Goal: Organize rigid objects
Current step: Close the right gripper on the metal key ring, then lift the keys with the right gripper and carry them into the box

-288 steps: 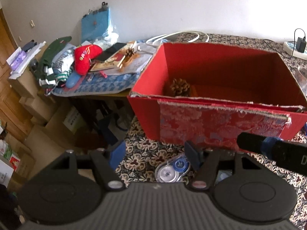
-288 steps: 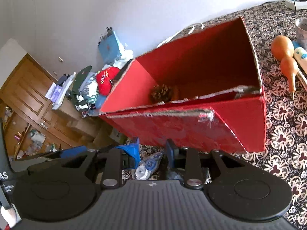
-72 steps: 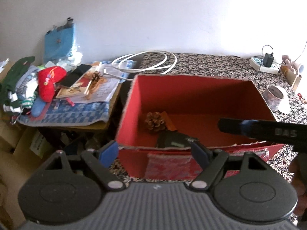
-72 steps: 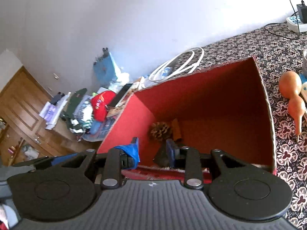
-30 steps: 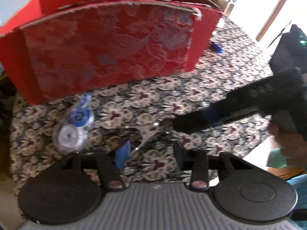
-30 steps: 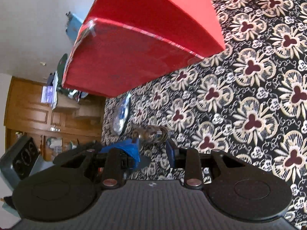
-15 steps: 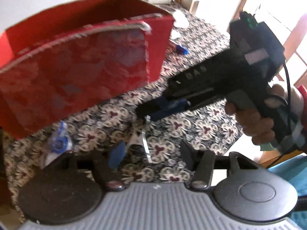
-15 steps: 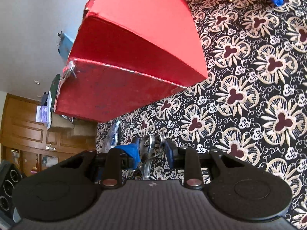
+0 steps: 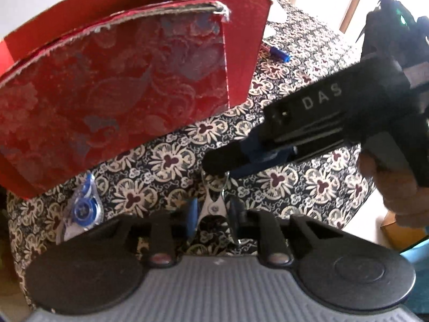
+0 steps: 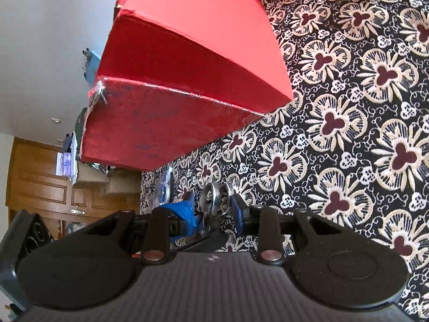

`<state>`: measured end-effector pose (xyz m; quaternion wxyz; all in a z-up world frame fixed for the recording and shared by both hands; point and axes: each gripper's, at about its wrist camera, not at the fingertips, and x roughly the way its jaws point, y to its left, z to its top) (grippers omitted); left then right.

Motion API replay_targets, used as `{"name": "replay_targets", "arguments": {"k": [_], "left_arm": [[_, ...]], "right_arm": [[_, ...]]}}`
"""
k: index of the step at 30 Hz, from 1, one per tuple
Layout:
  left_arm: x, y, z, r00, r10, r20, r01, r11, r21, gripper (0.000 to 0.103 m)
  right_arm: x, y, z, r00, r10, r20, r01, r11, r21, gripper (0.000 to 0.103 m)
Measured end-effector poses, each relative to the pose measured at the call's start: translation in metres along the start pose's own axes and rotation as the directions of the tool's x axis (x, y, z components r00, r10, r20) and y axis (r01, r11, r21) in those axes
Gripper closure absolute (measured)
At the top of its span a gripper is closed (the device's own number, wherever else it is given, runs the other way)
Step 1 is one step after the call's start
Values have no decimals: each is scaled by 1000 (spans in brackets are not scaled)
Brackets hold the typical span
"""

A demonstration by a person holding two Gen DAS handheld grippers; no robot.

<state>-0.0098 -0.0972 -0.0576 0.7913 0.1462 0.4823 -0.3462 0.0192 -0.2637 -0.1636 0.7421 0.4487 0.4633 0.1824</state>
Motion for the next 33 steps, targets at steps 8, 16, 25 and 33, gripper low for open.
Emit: {"name": "replay_targets", "arguments": {"k": [8, 16, 25, 33], "left_arm": [[-11, 16, 8, 997, -76, 33, 78, 994, -73, 87], [-20, -2, 25, 986, -149, 80, 151, 988, -30, 103], [-3, 3, 23, 989, -144, 35, 144, 990, -10, 103], [-7, 7, 22, 977, -207, 50, 208, 978, -9, 57]], "right_arm": [[-5, -18, 1, 999, 34, -12, -33, 998, 62, 89], [-39, -34, 4, 997, 49, 61, -55, 994, 95, 96], [-60, -48, 5, 991, 2, 136, -10, 998, 56, 100], [-51, -52, 2, 996, -49, 77, 50, 999, -9, 92]]}}
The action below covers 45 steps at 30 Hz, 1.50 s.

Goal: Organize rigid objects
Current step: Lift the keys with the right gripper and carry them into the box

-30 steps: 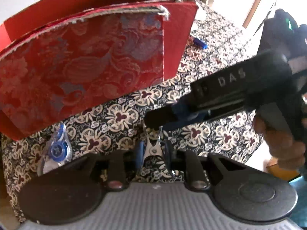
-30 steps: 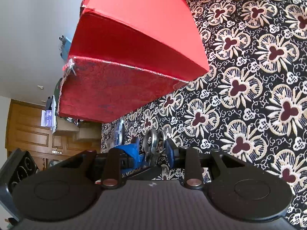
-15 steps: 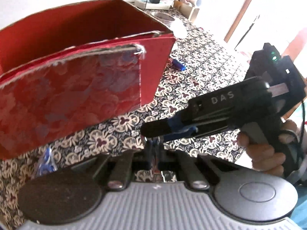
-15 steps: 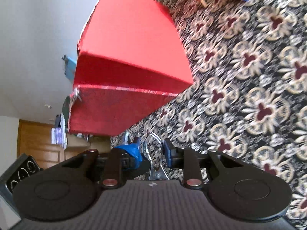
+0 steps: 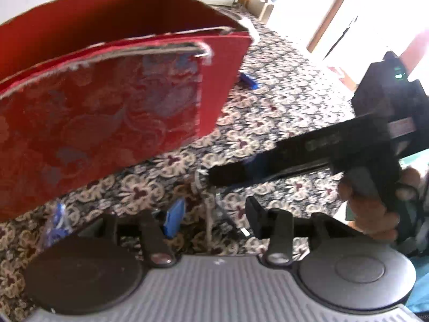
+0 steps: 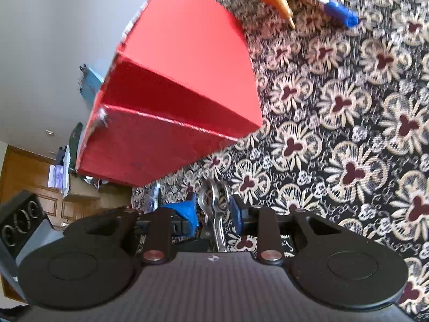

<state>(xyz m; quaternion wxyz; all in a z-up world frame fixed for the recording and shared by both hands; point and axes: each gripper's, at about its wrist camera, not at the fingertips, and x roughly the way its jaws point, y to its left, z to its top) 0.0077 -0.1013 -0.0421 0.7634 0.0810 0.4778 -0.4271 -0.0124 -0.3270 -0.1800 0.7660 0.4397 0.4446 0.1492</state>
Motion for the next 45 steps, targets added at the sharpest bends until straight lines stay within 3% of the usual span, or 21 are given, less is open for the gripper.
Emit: {"name": "replay_targets", "arguments": {"k": [4, 7, 15, 18, 19, 20, 28, 35, 40, 45], "left_arm": [[13, -10, 3, 999, 13, -30, -12, 1000, 23, 57], [23, -10, 2, 998, 38, -49, -38, 999, 21, 84], [8, 17, -1, 1000, 24, -10, -24, 996, -85, 88], [-1, 13, 2, 999, 32, 16, -30, 997, -69, 88], [-5, 11, 3, 999, 29, 24, -28, 998, -59, 90], [-9, 10, 5, 999, 19, 30, -17, 998, -55, 99], [-35, -4, 28, 994, -44, 103, 44, 999, 7, 98], [-75, -27, 59, 963, -116, 243, 85, 987, 135, 99], [-95, -16, 90, 940, -74, 332, 20, 986, 165, 99], [-96, 22, 118, 938, -17, 347, -23, 994, 111, 99]], "right_arm": [[3, 0, 0, 1000, 10, 5, -10, 1000, 12, 91], [6, 8, 2, 1000, 10, 9, -10, 1000, 7, 90], [18, 12, -1, 998, 55, -14, -54, 997, 51, 90], [18, 14, -1, 998, 67, -16, -66, 997, 48, 91], [17, 16, 0, 998, 69, -11, -69, 997, 43, 92], [15, 18, 1, 997, 72, 1, -72, 997, 37, 93], [-25, 46, 7, 990, 89, 105, -88, 996, -14, 93], [-58, 99, 32, 959, 154, 236, -114, 978, -174, 94], [-34, 140, 71, 950, 159, 267, -75, 951, -298, 94], [13, 153, 114, 960, 172, 219, -101, 949, -300, 95]]}}
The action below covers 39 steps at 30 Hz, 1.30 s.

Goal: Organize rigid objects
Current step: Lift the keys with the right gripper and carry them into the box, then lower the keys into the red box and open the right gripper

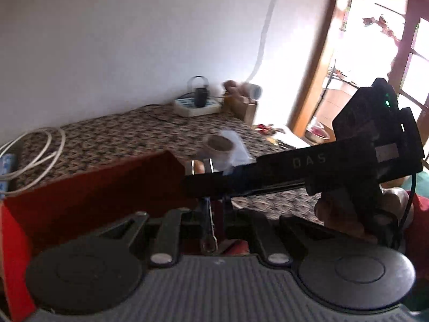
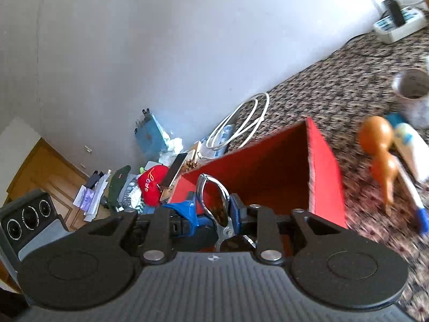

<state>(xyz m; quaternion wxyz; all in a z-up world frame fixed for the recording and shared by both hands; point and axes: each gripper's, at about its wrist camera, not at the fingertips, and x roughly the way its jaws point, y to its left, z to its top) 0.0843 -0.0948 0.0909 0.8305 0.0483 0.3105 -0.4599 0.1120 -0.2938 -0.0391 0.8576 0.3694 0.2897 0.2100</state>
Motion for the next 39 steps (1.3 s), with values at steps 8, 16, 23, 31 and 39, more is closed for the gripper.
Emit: {"name": "replay_targets", "arguments": {"k": [8, 16, 23, 31, 39], "left_arm": [[34, 67, 1, 985, 129, -112, -134, 991, -32, 99], [57, 114, -14, 939, 245, -242, -267, 962, -62, 98], [55, 124, -20, 914, 314, -258, -349, 931, -106, 77], [62, 122, -21, 877, 389, -282, -422, 904, -66, 55], [57, 126, -20, 864, 425, -269, -468, 875, -121, 54]], "right_arm": [[93, 2, 20, 985, -59, -164, 63, 998, 17, 96], [153, 8, 18, 940, -181, -291, 180, 983, -29, 95], [158, 0, 17, 932, -251, -262, 246, 968, -55, 93], [153, 3, 18, 934, -303, -189, 294, 953, -74, 93], [133, -5, 20, 953, -292, -84, 294, 956, 14, 91]]}}
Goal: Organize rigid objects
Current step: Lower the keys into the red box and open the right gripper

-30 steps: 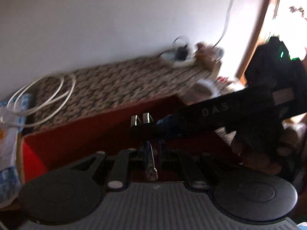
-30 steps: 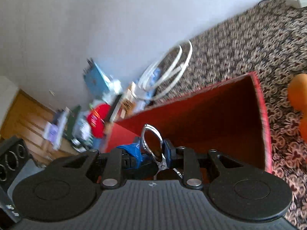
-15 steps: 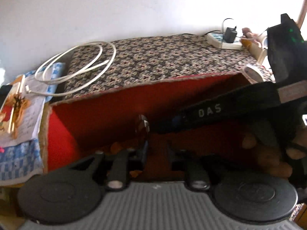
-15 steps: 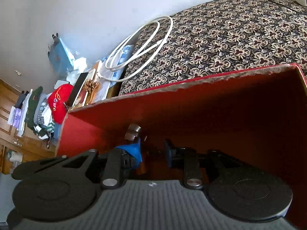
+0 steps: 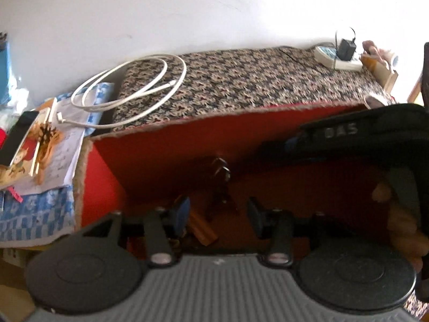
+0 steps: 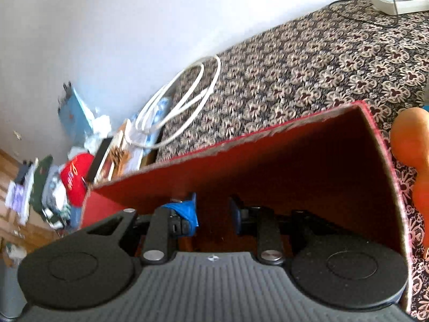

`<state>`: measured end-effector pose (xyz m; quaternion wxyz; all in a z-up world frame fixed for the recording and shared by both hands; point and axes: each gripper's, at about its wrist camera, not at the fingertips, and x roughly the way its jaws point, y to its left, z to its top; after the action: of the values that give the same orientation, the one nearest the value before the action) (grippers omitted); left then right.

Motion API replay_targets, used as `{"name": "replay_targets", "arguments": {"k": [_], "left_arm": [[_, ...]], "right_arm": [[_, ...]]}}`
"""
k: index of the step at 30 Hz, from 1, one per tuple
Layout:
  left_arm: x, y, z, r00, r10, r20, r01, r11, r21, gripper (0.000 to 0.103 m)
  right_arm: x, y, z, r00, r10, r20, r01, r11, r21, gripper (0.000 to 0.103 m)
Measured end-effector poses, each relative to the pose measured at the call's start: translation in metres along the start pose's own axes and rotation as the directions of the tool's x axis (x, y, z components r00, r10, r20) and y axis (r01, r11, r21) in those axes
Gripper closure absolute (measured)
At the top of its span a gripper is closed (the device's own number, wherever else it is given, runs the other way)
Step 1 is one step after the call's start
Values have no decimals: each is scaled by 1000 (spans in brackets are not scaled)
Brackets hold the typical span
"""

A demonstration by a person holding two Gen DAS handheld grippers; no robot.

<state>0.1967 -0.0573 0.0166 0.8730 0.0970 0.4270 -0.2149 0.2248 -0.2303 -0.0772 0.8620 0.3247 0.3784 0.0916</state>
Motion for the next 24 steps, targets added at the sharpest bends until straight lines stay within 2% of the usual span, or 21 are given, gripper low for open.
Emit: {"name": "replay_targets", "arguments": {"k": [10, 14, 17, 19, 21, 24], "left_arm": [[-1, 2, 0, 999, 32, 10, -32, 999, -37, 54], [-2, 0, -1, 998, 55, 14, -54, 998, -31, 53], [-3, 3, -2, 997, 69, 19, -67, 996, -57, 53], [-8, 10, -3, 997, 60, 52, -55, 993, -104, 52], [-14, 18, -5, 996, 49, 77, -36, 987, -157, 49], [-22, 22, -9, 995, 45, 87, -30, 985, -169, 50]], "right_arm": [[-16, 7, -4, 994, 50, 100, -45, 998, -53, 91], [-17, 9, -5, 993, 49, 110, -41, 997, -69, 91], [-12, 7, -4, 996, 33, 77, -29, 998, -52, 91], [-7, 3, -1, 999, 24, 39, -23, 999, -23, 91], [2, 0, 2, 1000, -19, -19, 20, 1000, 12, 92], [15, 3, 9, 991, -66, -118, 69, 997, 24, 92]]}}
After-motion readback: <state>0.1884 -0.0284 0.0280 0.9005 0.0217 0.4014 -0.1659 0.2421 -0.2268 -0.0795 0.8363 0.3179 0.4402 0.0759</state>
